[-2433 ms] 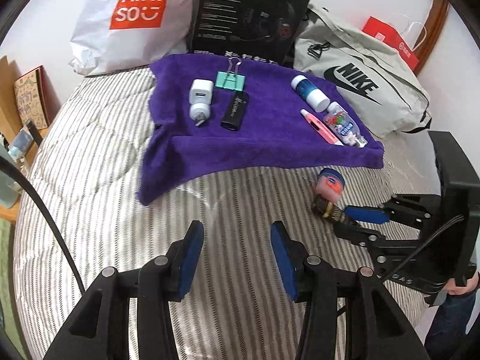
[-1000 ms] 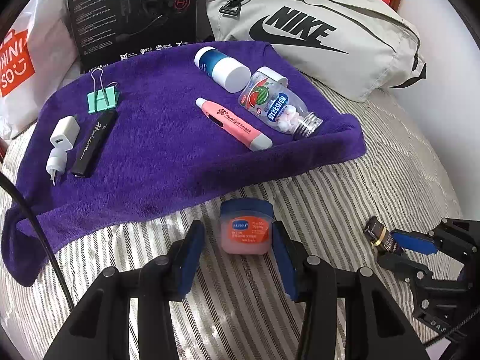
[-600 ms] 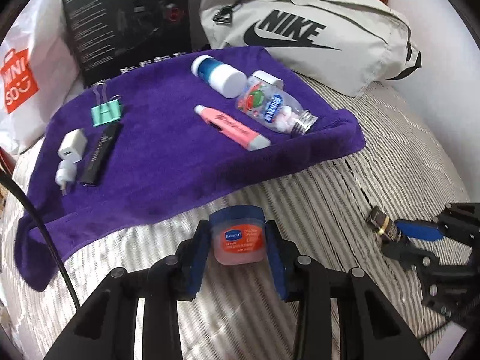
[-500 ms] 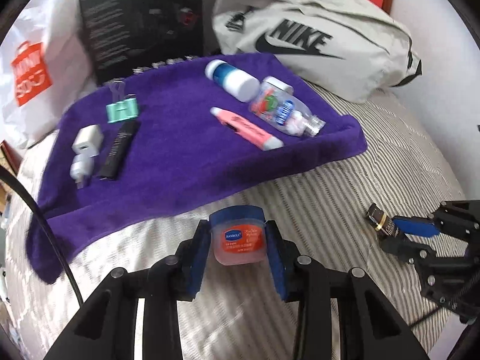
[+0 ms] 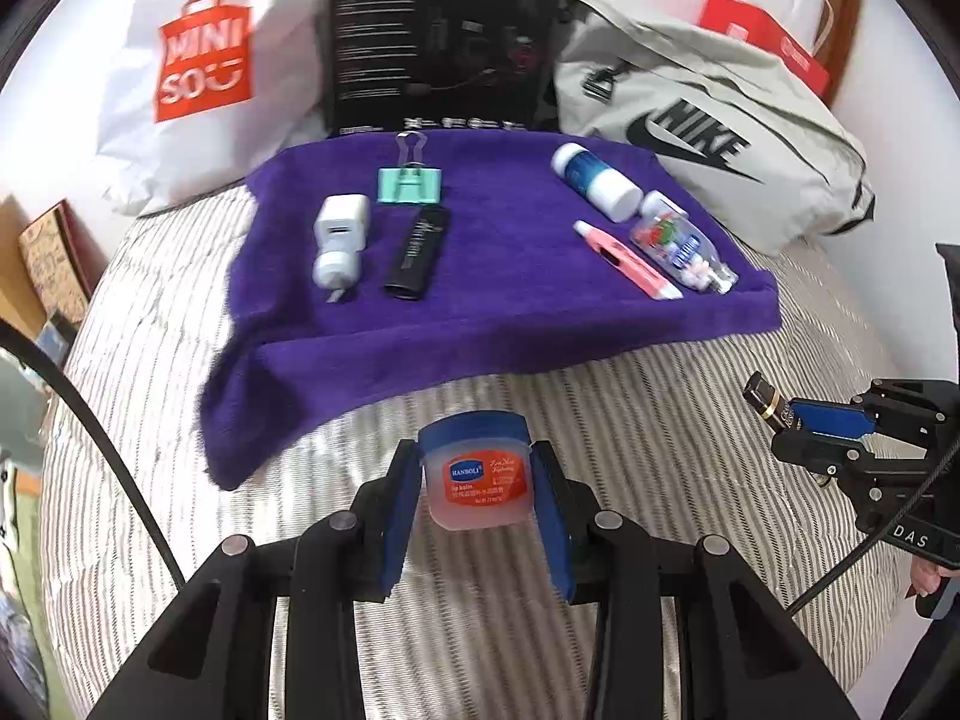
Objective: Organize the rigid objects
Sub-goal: 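Set the Vaseline jar on the towel while the right tool sets the bottle there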
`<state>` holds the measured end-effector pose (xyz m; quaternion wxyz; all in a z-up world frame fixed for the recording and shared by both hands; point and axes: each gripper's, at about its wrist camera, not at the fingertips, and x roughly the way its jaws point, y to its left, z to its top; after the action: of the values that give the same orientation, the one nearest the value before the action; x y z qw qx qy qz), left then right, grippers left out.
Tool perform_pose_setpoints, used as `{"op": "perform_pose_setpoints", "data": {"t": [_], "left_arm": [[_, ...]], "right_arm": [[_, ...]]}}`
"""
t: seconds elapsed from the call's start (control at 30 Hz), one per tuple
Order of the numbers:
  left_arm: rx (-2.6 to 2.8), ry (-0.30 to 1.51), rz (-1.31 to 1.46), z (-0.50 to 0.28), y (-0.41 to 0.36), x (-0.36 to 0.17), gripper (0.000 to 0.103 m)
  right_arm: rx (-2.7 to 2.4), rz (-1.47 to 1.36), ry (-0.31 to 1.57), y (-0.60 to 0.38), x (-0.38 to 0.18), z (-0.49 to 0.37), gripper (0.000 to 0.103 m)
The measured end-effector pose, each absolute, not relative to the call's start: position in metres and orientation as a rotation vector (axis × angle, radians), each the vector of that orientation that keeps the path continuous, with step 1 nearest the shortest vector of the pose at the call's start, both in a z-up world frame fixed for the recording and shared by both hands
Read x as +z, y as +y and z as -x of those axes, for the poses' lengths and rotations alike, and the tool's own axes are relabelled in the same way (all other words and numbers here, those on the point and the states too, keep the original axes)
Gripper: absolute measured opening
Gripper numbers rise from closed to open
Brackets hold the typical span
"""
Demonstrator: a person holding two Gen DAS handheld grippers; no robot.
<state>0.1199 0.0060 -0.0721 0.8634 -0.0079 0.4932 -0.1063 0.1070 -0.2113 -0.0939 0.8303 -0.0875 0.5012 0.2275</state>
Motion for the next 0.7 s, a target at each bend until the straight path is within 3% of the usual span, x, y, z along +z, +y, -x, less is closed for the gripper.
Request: {"op": "perform_pose_setpoints", "data": {"t": [0.7], "left_arm": [[-0.226, 0.994, 0.059, -0.159, 0.027, -0.051, 0.035]], "right_arm": [[0.544, 0.145, 1.018, -0.187, -0.065, -0.174, 0.024]]}}
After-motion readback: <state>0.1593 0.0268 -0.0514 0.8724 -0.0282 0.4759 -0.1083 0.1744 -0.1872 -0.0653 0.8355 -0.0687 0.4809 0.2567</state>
